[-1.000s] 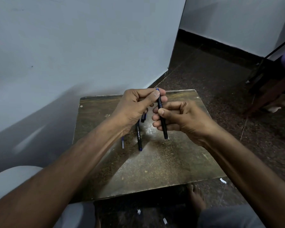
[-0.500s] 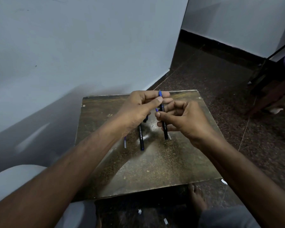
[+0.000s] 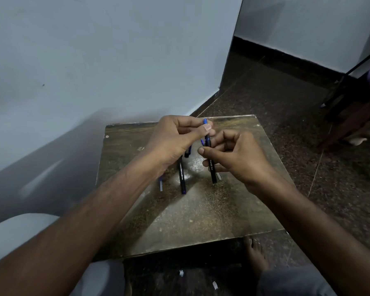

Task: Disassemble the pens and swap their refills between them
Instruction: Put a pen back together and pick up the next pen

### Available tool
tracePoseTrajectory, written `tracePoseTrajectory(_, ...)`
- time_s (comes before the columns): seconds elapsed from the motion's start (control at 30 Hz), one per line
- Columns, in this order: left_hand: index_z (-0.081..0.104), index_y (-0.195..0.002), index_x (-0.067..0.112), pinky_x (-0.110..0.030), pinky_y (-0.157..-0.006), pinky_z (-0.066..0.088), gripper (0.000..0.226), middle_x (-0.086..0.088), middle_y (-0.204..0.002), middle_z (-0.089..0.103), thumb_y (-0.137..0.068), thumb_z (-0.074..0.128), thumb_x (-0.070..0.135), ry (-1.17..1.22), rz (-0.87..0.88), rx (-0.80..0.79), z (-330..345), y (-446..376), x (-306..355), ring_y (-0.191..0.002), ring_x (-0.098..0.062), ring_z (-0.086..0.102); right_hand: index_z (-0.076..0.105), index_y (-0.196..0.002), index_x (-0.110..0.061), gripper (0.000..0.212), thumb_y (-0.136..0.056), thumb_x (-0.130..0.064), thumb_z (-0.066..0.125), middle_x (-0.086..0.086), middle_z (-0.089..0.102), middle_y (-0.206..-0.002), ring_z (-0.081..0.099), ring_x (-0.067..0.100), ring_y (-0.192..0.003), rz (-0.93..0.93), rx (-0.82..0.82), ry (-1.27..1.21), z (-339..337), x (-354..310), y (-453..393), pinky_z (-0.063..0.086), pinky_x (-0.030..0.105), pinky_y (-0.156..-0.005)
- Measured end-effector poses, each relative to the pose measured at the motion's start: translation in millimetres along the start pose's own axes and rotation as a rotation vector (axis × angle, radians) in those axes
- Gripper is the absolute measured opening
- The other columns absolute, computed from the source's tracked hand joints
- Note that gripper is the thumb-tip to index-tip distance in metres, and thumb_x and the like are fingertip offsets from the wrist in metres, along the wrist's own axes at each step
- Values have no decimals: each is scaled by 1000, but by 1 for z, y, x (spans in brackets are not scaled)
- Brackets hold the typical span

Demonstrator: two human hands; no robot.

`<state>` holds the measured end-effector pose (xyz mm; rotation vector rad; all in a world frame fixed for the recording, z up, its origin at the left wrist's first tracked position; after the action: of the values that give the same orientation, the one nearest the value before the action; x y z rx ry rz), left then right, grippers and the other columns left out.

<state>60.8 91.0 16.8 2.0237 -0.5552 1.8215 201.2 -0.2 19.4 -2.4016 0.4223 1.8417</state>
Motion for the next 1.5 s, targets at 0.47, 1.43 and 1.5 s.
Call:
tracePoseTrajectory(0.47,85,-109,28,-34,-101,60,11,9,-102,88,-99,82,29,-37,-26,-16,4,1,1,-105,-4,82,73,-93,-15,24,-85,-23,94,6,82,-76,85,22,-71,-40,30,102,-4,-1,0,70,47,-66)
tracePoseTrajectory(1.43,69,-75,28,-31,-62,59,34,12,-71,70,-85,90,53,-1019,-12,45,9,13,-8,-69,-7,68,78,-99,-29,20,-86,-34,92,-10,78,-66,73,-5,-63,-84,48,657,-19,-6,-6,42,10,-58)
tracePoseTrajectory(1.5,75,-81,27,-20,-60,53,25,12,-69,73,-96,82,47,-858,-9,57,4,10,-5,-63,-1,70,77,-96,-29,19,-86,-32,93,-12,76,-62,70,-8,-55,-91,54,617,-20,-6,-7,42,5,-53)
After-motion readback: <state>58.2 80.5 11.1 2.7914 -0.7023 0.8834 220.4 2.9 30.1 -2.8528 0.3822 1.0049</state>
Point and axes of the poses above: each hand's wrist, its own y-axis away from the middle knuckle, its own z-axis out of the palm, x = y × z, the point moved 9 cm from there along -y, towards the middle knuckle
